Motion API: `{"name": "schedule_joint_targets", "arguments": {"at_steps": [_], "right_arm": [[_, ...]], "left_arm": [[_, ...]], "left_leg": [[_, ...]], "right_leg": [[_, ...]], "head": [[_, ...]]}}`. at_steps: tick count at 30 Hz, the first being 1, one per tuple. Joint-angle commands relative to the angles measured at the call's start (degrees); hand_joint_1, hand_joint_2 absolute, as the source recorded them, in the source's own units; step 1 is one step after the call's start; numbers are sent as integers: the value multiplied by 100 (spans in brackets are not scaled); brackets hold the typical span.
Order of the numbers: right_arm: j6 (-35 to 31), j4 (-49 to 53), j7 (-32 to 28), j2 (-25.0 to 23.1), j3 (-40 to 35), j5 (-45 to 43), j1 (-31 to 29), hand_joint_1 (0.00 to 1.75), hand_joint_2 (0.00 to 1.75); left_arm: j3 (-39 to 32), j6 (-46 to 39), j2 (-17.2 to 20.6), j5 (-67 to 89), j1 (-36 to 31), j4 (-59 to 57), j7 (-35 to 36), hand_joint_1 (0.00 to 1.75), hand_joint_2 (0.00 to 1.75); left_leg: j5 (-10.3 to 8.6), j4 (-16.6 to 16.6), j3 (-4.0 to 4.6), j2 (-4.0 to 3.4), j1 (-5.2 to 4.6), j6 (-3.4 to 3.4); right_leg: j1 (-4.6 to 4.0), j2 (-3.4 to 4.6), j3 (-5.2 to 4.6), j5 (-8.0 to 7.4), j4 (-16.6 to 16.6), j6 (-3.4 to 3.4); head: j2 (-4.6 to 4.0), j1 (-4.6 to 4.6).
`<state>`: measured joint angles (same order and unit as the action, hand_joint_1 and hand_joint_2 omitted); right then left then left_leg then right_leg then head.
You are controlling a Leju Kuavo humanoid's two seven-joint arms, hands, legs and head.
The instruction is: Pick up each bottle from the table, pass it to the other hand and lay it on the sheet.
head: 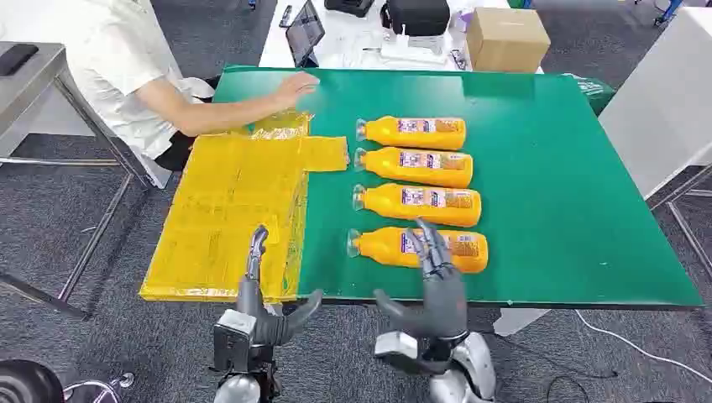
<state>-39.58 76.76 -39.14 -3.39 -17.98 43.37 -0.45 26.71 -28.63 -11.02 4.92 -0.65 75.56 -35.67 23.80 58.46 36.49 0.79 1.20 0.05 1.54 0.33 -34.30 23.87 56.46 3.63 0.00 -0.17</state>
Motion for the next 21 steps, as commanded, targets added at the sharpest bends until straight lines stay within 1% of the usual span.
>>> {"name": "schedule_joint_targets", "arguments": {"at_steps": [1,2,3,5,7,9,10,11,13,17,18,20,21], "right_arm": [[-42,-1391,694,344,1472,2310,-718,0,175],[-42,-1617,692,436,1471,2232,-852,0,175],[-42,-1808,873,554,1402,2427,-970,0,175],[-42,-1906,923,643,1335,2401,-1074,0,175],[-42,-1946,1032,699,1240,2450,-1115,0,175],[-42,-2025,1209,776,1056,2484,-1179,0,175],[-42,-2174,1389,854,875,2518,-1266,0,175],[-42,-2306,1456,894,782,2493,-1340,0,175],[84,-2516,1582,967,597,2451,-1457,0,175],[161,-2727,1725,1035,346,2352,-1574,0,175],[161,-2727,1725,1035,346,2352,-1574,0,175],[149,-2729,1735,1032,325,2347,-1571,0,175],[149,-2729,1735,1032,325,2347,-1571,0,175]], "left_arm": [[224,179,-74,-41,-330,-664,41,0,175],[242,207,-89,-37,-312,-627,39,0,175],[238,198,-97,-39,-301,-602,45,0,175],[237,191,-97,-38,-302,-583,54,0,175],[239,196,-95,-41,-305,-582,63,0,175],[228,196,-96,-50,-310,-593,73,0,175],[217,186,-95,-54,-311,-596,79,0,175],[213,179,-96,-54,-320,-605,79,0,175],[222,206,-92,-56,-331,-595,79,0,175],[245,233,-102,-65,-315,-567,93,0,175],[245,233,-102,-65,-315,-567,93,0,175],[251,231,-108,-66,-307,-575,95,0,175],[251,231,-108,-66,-307,-575,95,0,175]], "left_leg": [[1,-12,-29,6,-1,-10],[1,-10,-23,2,0,-7],[2,-11,-30,5,-1,-9],[7,-11,-42,-7,2,-14],[3,-6,-18,-8,-1,-8],[11,-8,-42,-13,0,-12],[6,-6,-25,-7,1,-7],[9,-8,-38,-10,1,-9],[8,-5,-32,-15,2,-8],[10,-4,-34,-17,2,-11],[13,-6,-46,-22,2,-15],[7,-4,-27,-11,1,-10],[11,-4,-35,-17,2,-12]], "right_leg": [[-4,-15,34,3,-16,-14],[-3,-9,26,0,-14,-10],[-4,-13,35,2,-17,-13],[-9,-5,47,3,-22,-20],[-2,2,19,-1,-10,-9],[-6,3,43,6,-14,-20],[-6,0,26,3,-9,-15],[-7,0,37,6,-11,-20],[-8,5,30,3,-11,-17],[-8,8,33,3,-11,-17],[-10,10,45,4,-15,-21],[-6,3,28,3,-9,-13],[-8,6,36,4,-12,-17]], "head": [[0,0],[0,0],[0,2],[0,0],[0,0],[0,0],[0,0],[0,0],[0,2],[0,2],[0,0],[0,0],[0,0]]}}
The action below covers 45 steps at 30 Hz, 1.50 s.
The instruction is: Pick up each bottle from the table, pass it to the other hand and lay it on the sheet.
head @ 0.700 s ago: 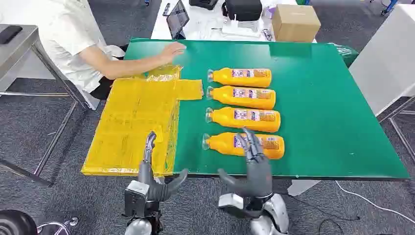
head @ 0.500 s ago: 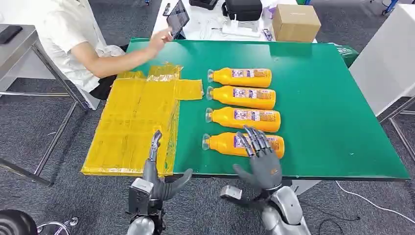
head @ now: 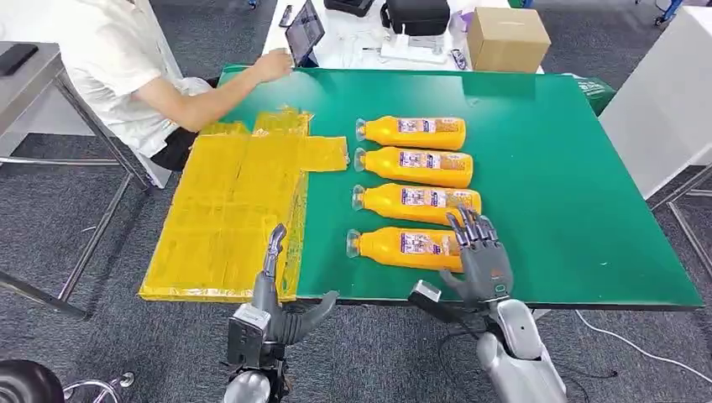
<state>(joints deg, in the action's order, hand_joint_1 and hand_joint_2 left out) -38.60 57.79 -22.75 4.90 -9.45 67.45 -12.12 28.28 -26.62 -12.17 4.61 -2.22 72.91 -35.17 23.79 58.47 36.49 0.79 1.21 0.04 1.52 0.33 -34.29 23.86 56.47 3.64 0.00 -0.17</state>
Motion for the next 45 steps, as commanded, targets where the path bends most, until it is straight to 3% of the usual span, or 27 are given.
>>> {"name": "schedule_joint_targets", "arguments": {"at_steps": [1,11,14,21,27,28,29,30,33,45], "right_arm": [[50,-832,96,203,-529,-61,-405,0,175],[486,-1146,514,328,-999,-181,-534,0,175],[848,-1112,1106,460,-1332,-81,-508,0,175],[853,-1115,1119,471,-1341,-78,-504,0,175],[947,-1335,1746,434,-1393,140,-738,0,175],[982,-1356,1755,441,-1408,156,-760,26,175],[977,-1358,1762,438,-1409,163,-768,147,175],[990,-1376,1798,437,-1435,202,-772,166,175],[1061,-1451,1780,410,-1444,158,-784,175,175],[1284,-1785,1658,406,-1323,-188,-970,175,175]], "left_arm": [[94,29,8,-35,-150,-311,45,0,175],[147,12,18,27,-109,-261,126,0,175],[146,69,55,68,-47,-189,229,0,175],[150,66,49,72,-35,-178,232,0,175],[93,10,79,155,-54,-168,294,0,175],[48,10,58,137,-32,-165,296,0,175],[46,14,70,131,-37,-169,297,0,175],[36,24,60,125,-15,-160,298,0,175],[61,-26,25,194,54,-43,314,0,175],[-16,31,65,206,16,15,358,0,175]], "left_leg": [[9,-5,-28,-12,1,-8],[16,-7,-46,-19,1,-12],[11,-5,-30,-15,1,-8],[10,-8,-38,-11,2,-8],[6,-4,-31,-13,0,-7],[9,-7,-43,-16,0,-9],[4,-5,-31,-9,0,-6],[6,-6,-38,-11,2,-8],[8,-7,-40,-15,0,-9],[2,-6,-35,-7,1,-7]], "right_leg": [[-6,3,28,4,-10,-16],[-8,5,44,9,-12,-25],[-6,6,28,5,-10,-17],[-8,0,38,7,-12,-22],[-4,5,29,2,-8,-14],[-6,5,40,4,-11,-20],[-3,1,30,1,-7,-13],[-7,2,38,1,-11,-17],[-5,6,39,3,-10,-18],[-5,-1,35,0,-9,-13]], "head": [[0,0],[0,0],[0,2],[0,0],[0,2],[0,2],[0,0],[0,0],[0,0],[0,0]]}}
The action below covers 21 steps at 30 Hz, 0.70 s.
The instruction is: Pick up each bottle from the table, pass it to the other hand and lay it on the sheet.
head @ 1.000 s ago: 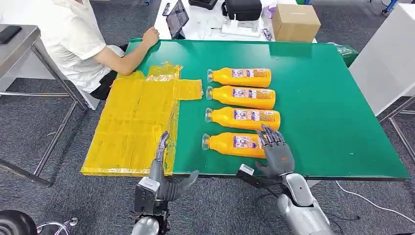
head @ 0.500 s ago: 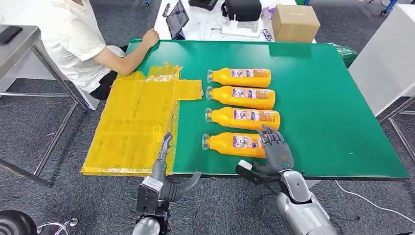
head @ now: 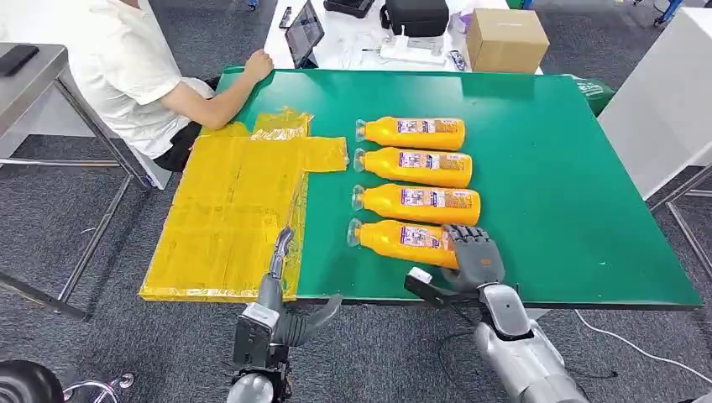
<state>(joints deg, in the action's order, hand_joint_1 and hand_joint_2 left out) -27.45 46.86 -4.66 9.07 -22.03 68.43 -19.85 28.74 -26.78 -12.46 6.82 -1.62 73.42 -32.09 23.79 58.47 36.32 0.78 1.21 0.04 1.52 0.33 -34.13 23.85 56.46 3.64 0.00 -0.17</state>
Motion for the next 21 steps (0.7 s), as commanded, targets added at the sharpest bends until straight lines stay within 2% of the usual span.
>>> {"name": "schedule_joint_targets", "arguments": {"at_steps": [1,7,8,11,14,16,18,21], "right_arm": [[216,-697,-261,-32,-29,-412,-184,175,175],[292,-636,-418,-62,11,-618,-126,175,175],[606,-499,-892,-135,186,-1234,-35,175,175],[976,14,-1613,-207,364,-2222,268,175,175],[993,227,-1661,-224,354,-2385,378,175,175],[1197,696,-2062,-365,493,-3090,587,175,175],[1208,965,-2205,-430,519,-3334,687,175,175],[1252,1232,-2168,-443,469,-3475,762,175,175]], "left_arm": [[-66,49,95,-19,-38,-25,50,0,175],[-60,65,108,-21,-23,-4,48,0,175],[-56,69,120,-29,-20,4,40,0,175],[-214,25,32,-318,56,41,-26,0,175],[-225,67,54,-505,46,49,2,0,175],[-450,120,1,-1329,-2,-72,38,0,175],[-484,207,-9,-1679,-19,-127,89,0,175],[-420,277,22,-1922,-50,-203,101,0,175]], "left_leg": [[6,-6,-26,-9,1,-9],[4,-8,-26,-2,2,-6],[8,-10,-37,-4,3,-8],[7,-13,-39,-3,4,-6],[7,-8,-36,-3,7,-4],[10,-10,-41,-14,6,-1],[14,-12,-49,-22,6,-2],[9,-6,-34,-22,3,-3]], "right_leg": [[-6,-1,27,2,-11,-18],[-6,-5,29,4,-10,-16],[-9,-6,40,7,-14,-24],[-9,-8,41,7,-15,-24],[-11,-5,36,5,-13,-16],[-11,4,36,4,-12,-20],[-12,3,39,6,-12,-26],[-7,3,24,3,-6,-16]], "head": [[0,0],[0,0],[0,0],[0,0],[0,-2],[0,0],[0,0],[0,0]]}}
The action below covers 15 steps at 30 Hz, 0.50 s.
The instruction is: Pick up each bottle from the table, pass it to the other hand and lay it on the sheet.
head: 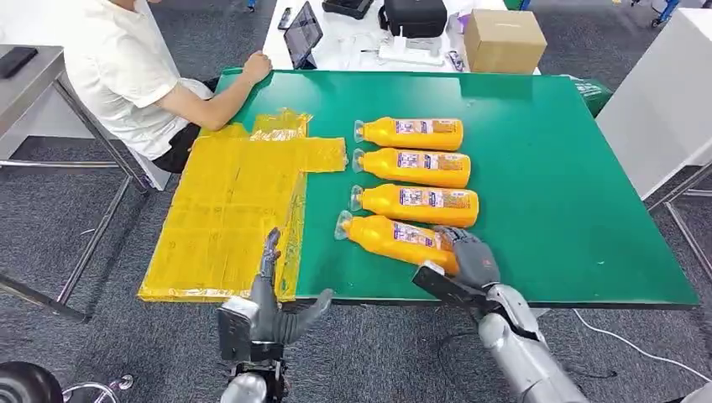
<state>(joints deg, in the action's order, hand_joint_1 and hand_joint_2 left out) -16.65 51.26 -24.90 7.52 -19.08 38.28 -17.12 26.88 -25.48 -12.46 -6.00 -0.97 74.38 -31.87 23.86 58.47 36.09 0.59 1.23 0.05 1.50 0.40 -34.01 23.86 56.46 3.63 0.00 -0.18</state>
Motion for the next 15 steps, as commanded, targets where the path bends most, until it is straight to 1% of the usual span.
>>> {"name": "schedule_joint_targets", "arguments": {"at_steps": [1,5,6,8,9,10,12,13,14,15], "right_arm": [[193,792,-125,-263,152,-475,484,175,175],[137,1080,-430,-388,201,-999,487,175,175],[115,1136,-442,-385,182,-1057,497,173,175],[51,1186,-474,-412,179,-1165,491,175,175],[66,1175,-473,-427,174,-1208,474,173,175],[96,1173,-510,-444,166,-1297,464,173,175],[110,1233,-580,-489,124,-1409,507,175,175],[101,1263,-616,-504,110,-1424,522,159,175],[99,1310,-672,-517,79,-1446,557,168,175],[119,1357,-693,-541,51,-1475,592,173,175]], "left_arm": [[-202,131,36,-669,-114,-295,62,0,175],[-138,783,141,-1726,-24,-185,426,0,175],[-92,823,186,-1813,-13,-191,433,0,175],[-22,1181,251,-2211,8,-209,660,0,175],[-14,1261,263,-2306,16,-221,707,0,175],[36,1360,299,-2388,3,-231,727,0,175],[194,1595,369,-2309,19,-83,499,0,175],[260,1664,399,-2254,24,-21,447,0,175],[354,1719,435,-2155,48,95,417,0,175],[429,1711,459,-2030,53,156,421,0,175]], "left_leg": [[5,-6,-14,-8,2,-5],[10,-6,-22,-14,0,-10],[5,-4,-7,-8,-5,-7],[2,-4,8,-3,-3,-7],[9,-6,-5,-12,-2,-9],[4,-6,7,-7,-4,-7],[11,-11,-14,-8,-2,-9],[6,-8,0,-2,-2,-6],[4,-5,9,0,-2,-5],[6,-6,4,-3,-2,-6]], "right_leg": [[-7,0,14,3,-6,-18],[-5,4,21,6,-7,-21],[2,2,8,4,-1,-13],[1,4,-1,2,-2,-12],[-2,9,9,6,-5,-21],[2,7,-3,3,-3,-13],[-3,4,18,9,-8,-25],[-1,1,5,6,-5,-18],[-1,0,-4,4,-2,-14],[-1,2,-1,6,-2,-17]], "head": [[0,2],[0,2],[0,0],[0,0],[0,0],[0,0],[0,0],[0,0],[0,0],[0,2]]}}
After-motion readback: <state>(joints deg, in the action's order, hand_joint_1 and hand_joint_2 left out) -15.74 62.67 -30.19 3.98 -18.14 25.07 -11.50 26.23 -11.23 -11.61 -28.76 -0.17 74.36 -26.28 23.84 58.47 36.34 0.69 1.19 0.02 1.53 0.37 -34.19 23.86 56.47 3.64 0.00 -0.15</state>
